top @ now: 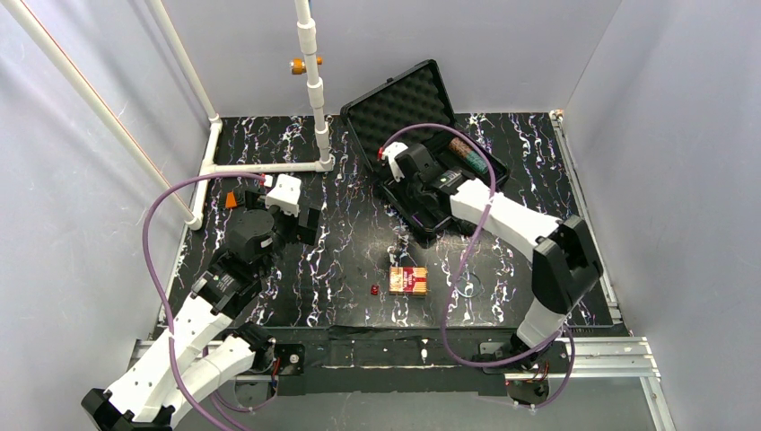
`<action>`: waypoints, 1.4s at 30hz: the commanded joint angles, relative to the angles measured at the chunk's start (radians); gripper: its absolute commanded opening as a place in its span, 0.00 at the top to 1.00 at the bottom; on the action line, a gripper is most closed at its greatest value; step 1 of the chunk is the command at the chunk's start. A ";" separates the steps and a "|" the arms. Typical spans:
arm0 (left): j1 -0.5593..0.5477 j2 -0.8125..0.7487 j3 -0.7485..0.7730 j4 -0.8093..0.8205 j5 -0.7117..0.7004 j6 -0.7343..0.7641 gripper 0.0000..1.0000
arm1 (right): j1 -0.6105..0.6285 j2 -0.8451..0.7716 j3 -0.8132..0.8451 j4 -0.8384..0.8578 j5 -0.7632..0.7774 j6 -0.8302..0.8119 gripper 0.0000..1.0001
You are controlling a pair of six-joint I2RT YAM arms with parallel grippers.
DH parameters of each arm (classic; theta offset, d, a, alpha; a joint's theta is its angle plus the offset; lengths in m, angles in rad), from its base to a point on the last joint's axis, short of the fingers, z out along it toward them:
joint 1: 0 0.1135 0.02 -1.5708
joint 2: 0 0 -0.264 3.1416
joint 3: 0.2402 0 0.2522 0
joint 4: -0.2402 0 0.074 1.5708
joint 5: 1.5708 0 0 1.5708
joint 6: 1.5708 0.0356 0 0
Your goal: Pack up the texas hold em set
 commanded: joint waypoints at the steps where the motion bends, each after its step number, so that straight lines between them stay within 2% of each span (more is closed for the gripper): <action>1: -0.003 -0.005 -0.004 0.009 -0.008 0.007 0.02 | -0.031 0.056 0.109 0.094 -0.042 -0.111 0.99; 7: -0.003 -0.002 -0.005 0.007 0.002 0.012 0.02 | -0.054 0.164 0.221 0.032 -0.068 -0.218 0.99; 11: -0.003 0.001 -0.005 0.006 0.002 0.015 0.02 | -0.083 0.214 0.271 0.029 -0.085 -0.230 0.99; 25: -0.003 0.015 -0.005 0.006 0.003 0.024 0.02 | -0.187 0.385 0.423 -0.044 -0.257 -0.155 0.99; 33: -0.003 0.023 -0.005 0.008 0.005 0.024 0.02 | -0.210 0.423 0.440 -0.038 -0.370 -0.135 0.99; 42: -0.003 0.026 -0.003 0.009 0.005 0.027 0.01 | -0.211 0.473 0.488 -0.058 -0.415 -0.100 0.99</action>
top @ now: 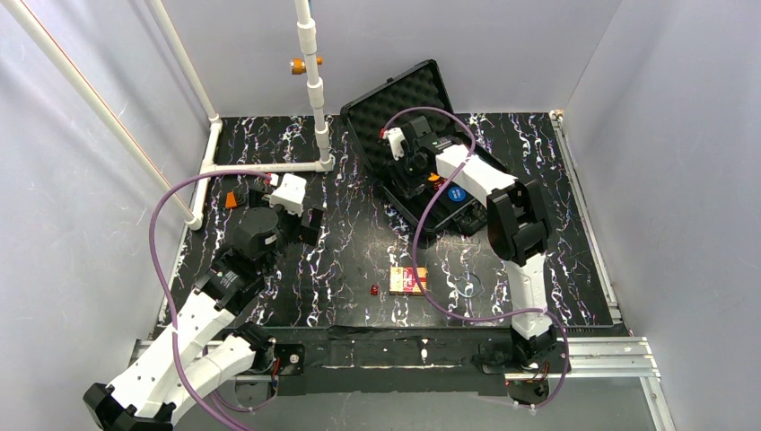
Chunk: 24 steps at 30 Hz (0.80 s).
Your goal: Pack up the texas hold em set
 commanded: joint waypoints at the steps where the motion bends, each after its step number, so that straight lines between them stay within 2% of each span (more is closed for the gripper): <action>1: -0.003 -0.003 -0.003 0.009 -0.001 0.008 0.01 | -0.002 0.012 0.082 0.021 -0.046 0.025 0.99; 8: -0.003 -0.003 -0.005 0.009 -0.001 0.011 0.01 | -0.002 0.034 0.116 0.004 -0.039 0.034 0.99; 18: -0.003 -0.004 -0.005 0.010 0.001 0.011 0.01 | -0.002 0.038 0.131 -0.003 -0.049 0.045 0.53; 24: -0.003 -0.004 -0.005 0.009 0.000 0.013 0.01 | -0.002 0.027 0.136 -0.008 -0.042 0.049 0.38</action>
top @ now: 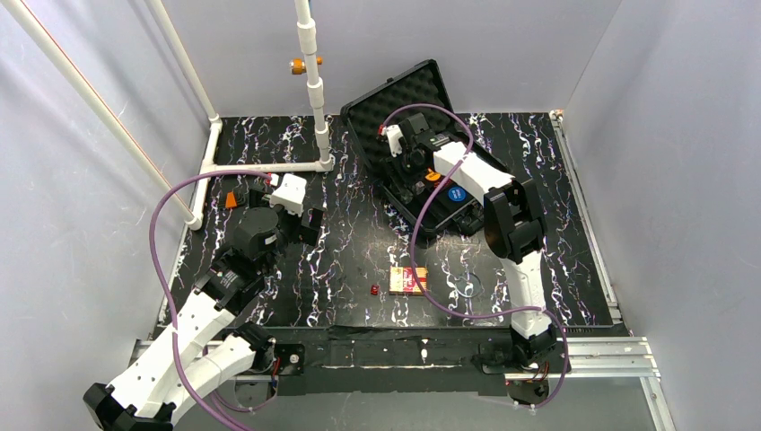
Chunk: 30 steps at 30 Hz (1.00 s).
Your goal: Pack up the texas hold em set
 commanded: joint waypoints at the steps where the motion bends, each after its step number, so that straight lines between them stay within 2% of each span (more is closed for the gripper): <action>1: -0.003 -0.005 -0.005 0.009 0.000 0.009 0.01 | -0.002 -0.023 0.065 0.023 -0.015 0.012 0.36; 5: -0.003 -0.005 -0.006 0.010 0.001 0.010 0.01 | -0.002 -0.036 0.068 0.020 -0.011 0.017 0.30; 19: -0.003 -0.009 -0.007 0.010 0.001 0.013 0.01 | -0.002 -0.150 0.073 -0.028 -0.041 0.100 0.22; 25: -0.003 -0.009 -0.007 0.010 0.009 0.010 0.01 | 0.002 -0.250 0.005 -0.059 -0.052 0.139 0.12; 30: -0.003 -0.011 -0.006 0.006 0.015 0.009 0.01 | 0.022 -0.371 -0.129 -0.052 -0.098 0.067 0.05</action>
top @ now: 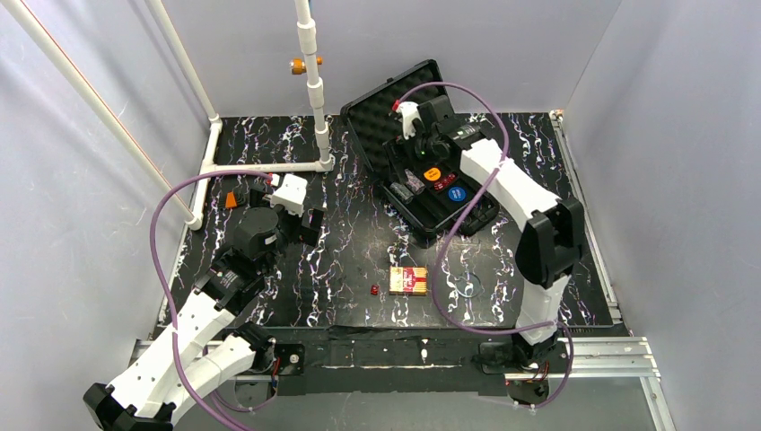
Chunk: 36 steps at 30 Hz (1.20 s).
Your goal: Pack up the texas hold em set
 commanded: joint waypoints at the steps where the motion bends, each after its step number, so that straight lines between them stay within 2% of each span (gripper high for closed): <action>1: -0.003 -0.011 -0.006 0.006 0.009 0.002 0.01 | 0.020 -0.132 -0.118 -0.006 -0.065 -0.062 0.04; 9: -0.003 -0.012 -0.010 0.004 0.016 0.009 0.01 | 0.035 -0.305 -0.333 0.040 -0.106 -0.157 0.02; 14: -0.003 -0.010 -0.012 0.003 0.022 0.009 0.00 | 0.090 -0.401 -0.437 0.062 -0.122 -0.238 0.02; 21: -0.003 -0.007 -0.015 0.001 0.020 0.014 0.01 | 0.172 -0.508 -0.568 0.122 -0.059 -0.297 0.01; 36: -0.003 -0.013 -0.019 -0.012 0.017 0.011 0.01 | 0.315 -0.571 -0.727 0.130 0.018 -0.474 0.02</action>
